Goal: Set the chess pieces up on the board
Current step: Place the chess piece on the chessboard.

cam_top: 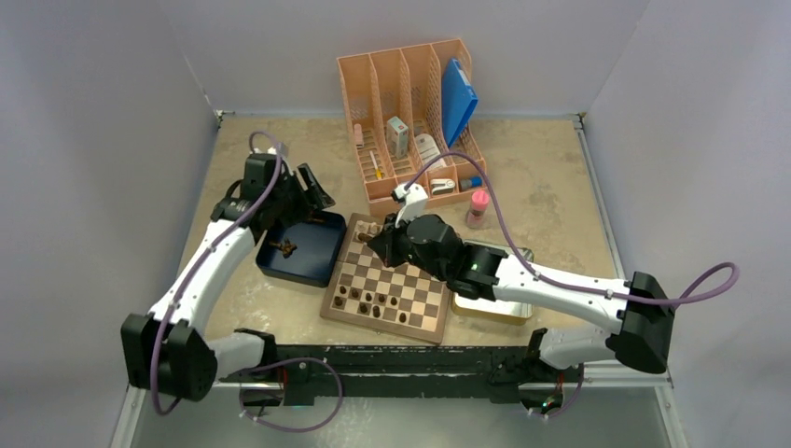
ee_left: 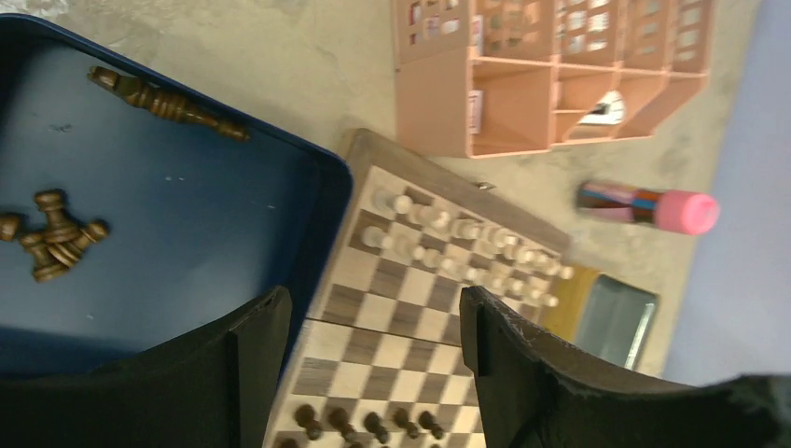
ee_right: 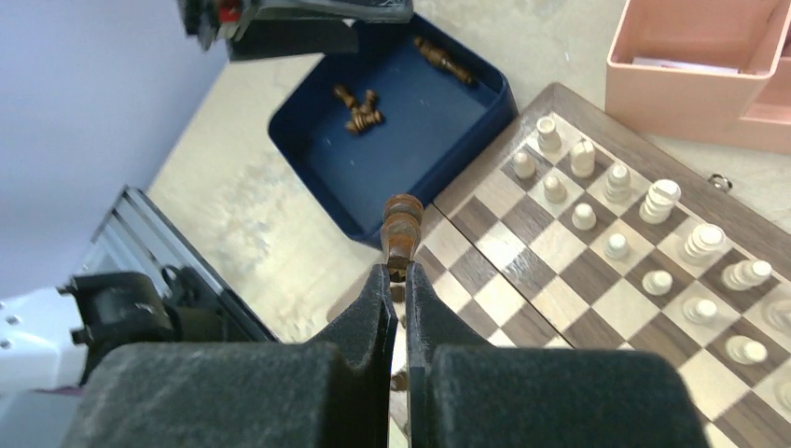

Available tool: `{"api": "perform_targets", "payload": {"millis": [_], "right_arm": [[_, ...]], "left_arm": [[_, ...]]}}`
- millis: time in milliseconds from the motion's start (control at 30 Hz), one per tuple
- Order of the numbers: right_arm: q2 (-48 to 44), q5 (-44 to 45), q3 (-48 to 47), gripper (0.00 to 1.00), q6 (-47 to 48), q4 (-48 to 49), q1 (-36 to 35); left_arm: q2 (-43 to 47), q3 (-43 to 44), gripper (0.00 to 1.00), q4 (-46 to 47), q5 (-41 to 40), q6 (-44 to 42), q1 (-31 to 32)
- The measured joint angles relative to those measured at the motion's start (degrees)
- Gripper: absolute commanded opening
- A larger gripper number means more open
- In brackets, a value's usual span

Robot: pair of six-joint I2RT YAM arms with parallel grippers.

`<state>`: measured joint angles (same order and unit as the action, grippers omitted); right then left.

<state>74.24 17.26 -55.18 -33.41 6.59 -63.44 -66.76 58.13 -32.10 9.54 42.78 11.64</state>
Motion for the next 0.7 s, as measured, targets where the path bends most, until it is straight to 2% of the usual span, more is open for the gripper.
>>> {"api": "perform_targets", "payload": {"millis": [133, 400, 567, 700], "right_arm": [[0.6, -1.9, -1.0, 0.0, 2.2, -5.1, -0.3], [8.0, -4.4, -6.8, 0.0, 3.8, -15.0, -4.7], [13.6, -5.0, -12.0, 0.0, 5.0, -20.6, -8.4], [19.0, -4.8, -18.0, 0.0, 6.1, -25.0, -11.0]], "left_arm": [[-5.0, -0.1, 0.67, 1.4, 0.6, -5.9, -1.7], [-9.5, -0.4, 0.67, 3.7, 7.4, -10.8, -9.8], [-11.7, -0.4, 0.67, 3.5, 14.9, -11.5, -18.4], [-11.8, -0.9, 0.66, 2.9, 16.7, -10.6, -23.0]]}}
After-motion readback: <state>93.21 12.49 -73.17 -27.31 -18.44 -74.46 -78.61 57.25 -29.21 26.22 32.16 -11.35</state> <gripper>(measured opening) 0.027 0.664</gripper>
